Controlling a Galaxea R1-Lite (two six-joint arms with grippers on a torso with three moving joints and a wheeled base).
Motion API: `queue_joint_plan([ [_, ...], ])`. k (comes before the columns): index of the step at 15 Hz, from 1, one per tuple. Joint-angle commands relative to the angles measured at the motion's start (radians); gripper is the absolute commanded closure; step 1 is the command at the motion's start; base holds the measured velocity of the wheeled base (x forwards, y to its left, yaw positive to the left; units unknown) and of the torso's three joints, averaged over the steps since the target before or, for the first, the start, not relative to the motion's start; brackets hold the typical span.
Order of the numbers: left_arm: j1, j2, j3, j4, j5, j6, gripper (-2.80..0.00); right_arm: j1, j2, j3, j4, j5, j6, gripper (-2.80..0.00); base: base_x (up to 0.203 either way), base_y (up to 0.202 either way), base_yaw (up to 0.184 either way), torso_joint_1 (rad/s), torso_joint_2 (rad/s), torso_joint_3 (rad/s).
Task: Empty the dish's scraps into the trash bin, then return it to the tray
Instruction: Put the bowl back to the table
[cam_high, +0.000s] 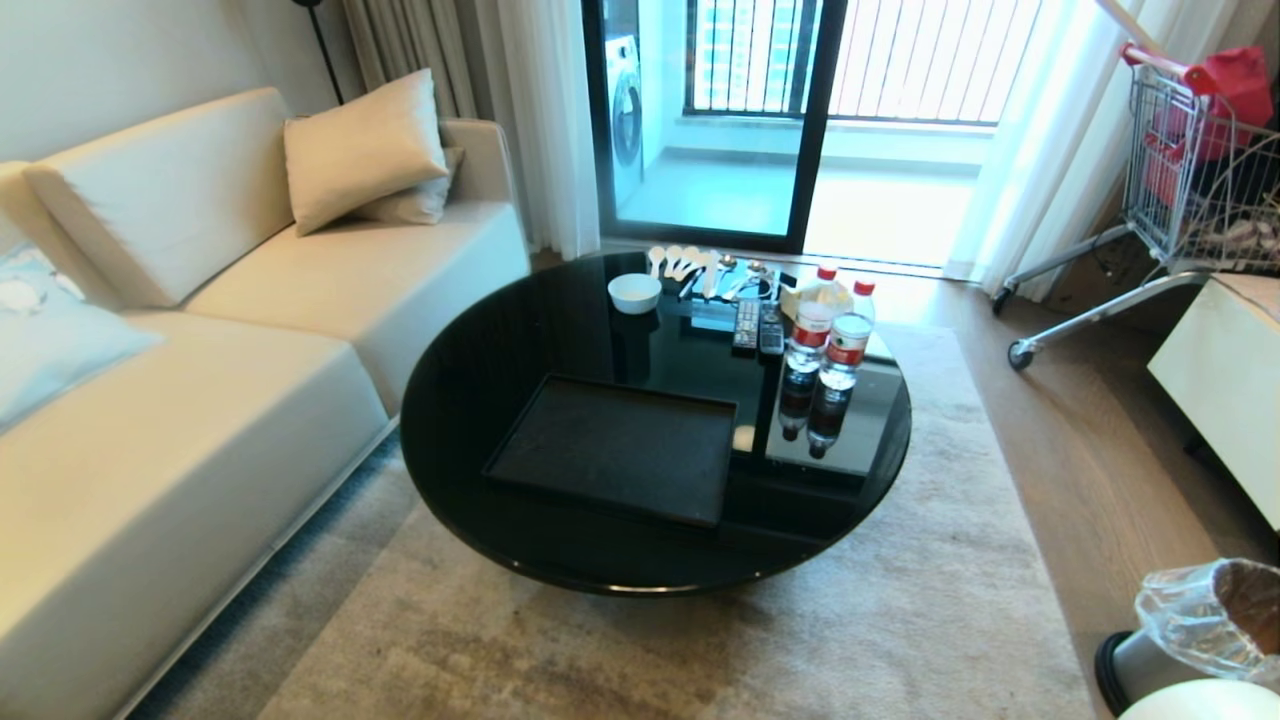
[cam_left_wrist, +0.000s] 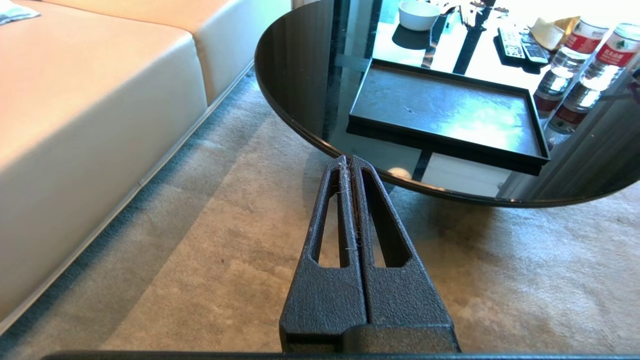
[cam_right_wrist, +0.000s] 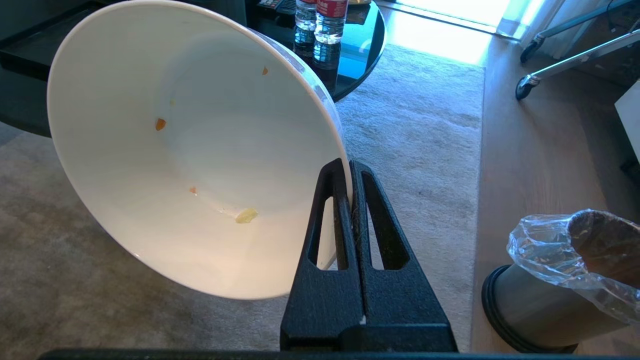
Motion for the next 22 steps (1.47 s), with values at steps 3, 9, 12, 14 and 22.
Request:
queue_joint_plan([
  [3,0.000,0.000,0.000,-0.001,0.001,0.001,0.00,0.000,0.001,0.000,-0.001,0.001,-0.001,0.00,0.000,0.000,0.000,0.000,0.00,0.000],
  [9,0.000,0.000,0.000,-0.001,0.001,0.001,0.00,0.000,0.001,0.000,-0.001,0.002,-0.001,0.00,0.000,0.000,0.000,0.000,0.00,0.000],
  [12,0.000,0.000,0.000,-0.001,0.001,-0.001,0.00,0.000,0.001,0.000,0.000,0.001,-0.001,0.00,0.091,0.000,0.001,0.000,0.00,0.002],
  [14,0.000,0.000,0.000,-0.001,0.001,-0.001,0.00,0.000,0.001,0.000,-0.001,0.001,-0.001,0.00,0.188,0.000,0.001,0.003,0.00,0.003],
  [22,0.000,0.000,0.000,-0.001,0.001,-0.001,0.00,0.000,0.001,0.000,-0.001,0.001,-0.001,0.00,0.155,0.000,0.001,0.003,0.00,0.002],
])
